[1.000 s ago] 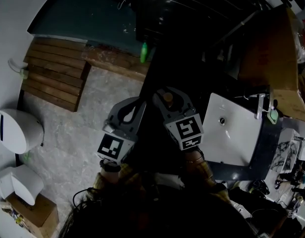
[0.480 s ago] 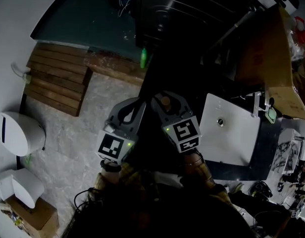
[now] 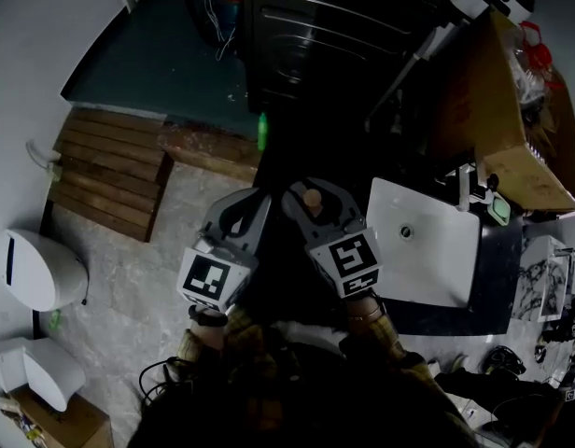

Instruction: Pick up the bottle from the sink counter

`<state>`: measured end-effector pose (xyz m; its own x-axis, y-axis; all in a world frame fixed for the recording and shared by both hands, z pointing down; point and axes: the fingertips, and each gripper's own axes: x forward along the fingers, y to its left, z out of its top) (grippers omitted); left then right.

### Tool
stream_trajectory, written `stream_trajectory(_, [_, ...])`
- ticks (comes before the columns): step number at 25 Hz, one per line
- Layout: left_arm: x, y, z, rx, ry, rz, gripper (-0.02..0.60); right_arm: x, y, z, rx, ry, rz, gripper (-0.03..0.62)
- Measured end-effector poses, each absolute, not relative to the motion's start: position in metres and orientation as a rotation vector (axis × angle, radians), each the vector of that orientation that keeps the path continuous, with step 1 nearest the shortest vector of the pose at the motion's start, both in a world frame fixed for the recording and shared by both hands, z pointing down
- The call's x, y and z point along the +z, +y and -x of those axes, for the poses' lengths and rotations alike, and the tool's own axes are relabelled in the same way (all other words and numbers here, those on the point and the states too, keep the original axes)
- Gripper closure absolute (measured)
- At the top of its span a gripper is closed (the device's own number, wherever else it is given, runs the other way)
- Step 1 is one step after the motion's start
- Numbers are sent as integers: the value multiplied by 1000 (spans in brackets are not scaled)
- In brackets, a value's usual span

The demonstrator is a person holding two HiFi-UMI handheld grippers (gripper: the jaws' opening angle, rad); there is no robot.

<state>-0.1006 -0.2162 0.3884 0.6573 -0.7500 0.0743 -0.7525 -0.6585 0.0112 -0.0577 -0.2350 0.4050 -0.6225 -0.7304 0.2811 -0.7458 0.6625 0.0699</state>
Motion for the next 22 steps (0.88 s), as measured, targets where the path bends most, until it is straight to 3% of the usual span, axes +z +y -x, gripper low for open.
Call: stream_trajectory(22, [319,-178,43,-109,-1026,-3061,555,285,-147,4,-251,-2638,-1380,477])
